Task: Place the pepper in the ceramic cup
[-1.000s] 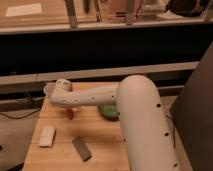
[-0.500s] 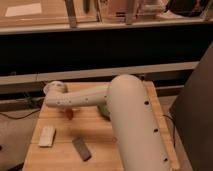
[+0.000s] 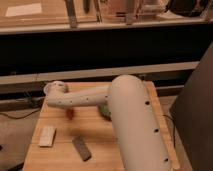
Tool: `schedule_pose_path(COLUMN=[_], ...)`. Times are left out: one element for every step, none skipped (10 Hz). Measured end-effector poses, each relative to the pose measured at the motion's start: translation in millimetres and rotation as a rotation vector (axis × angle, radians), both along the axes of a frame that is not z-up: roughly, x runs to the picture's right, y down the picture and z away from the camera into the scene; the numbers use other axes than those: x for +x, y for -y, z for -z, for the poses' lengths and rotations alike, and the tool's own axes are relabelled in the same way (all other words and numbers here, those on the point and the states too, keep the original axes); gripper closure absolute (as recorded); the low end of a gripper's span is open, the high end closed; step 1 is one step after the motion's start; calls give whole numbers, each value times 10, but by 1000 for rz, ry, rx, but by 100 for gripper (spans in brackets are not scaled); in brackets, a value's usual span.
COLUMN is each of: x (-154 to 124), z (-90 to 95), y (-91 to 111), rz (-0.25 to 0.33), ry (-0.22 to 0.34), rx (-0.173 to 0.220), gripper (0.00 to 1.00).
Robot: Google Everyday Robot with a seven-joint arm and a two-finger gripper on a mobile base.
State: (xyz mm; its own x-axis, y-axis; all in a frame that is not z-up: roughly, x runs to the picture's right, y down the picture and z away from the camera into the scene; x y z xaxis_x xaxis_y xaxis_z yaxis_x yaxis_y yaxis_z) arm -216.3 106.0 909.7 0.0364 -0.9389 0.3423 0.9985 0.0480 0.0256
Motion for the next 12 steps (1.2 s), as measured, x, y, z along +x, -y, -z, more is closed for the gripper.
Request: schedule_pose_path(x=[1,1,10,9,7,0,-2,-4,3,1,7,-1], z=[4,16,24,39,59,120,187,259,331,376,411,488], y=[-3,-3,0,7,13,40,83,134,195,236,265,316], rz=[-2,-6,-9,-13,-15,-20,-28,-37,-48,-57,-65,-70], ry=[3,8,10,17,23,39,52,65,76,86,93,105], rx=[-2,-4,-5,-5,-2,6,18,33,56,71,84,114], gripper=[83,94,99,100,100,100,100,100,100,100,100,100])
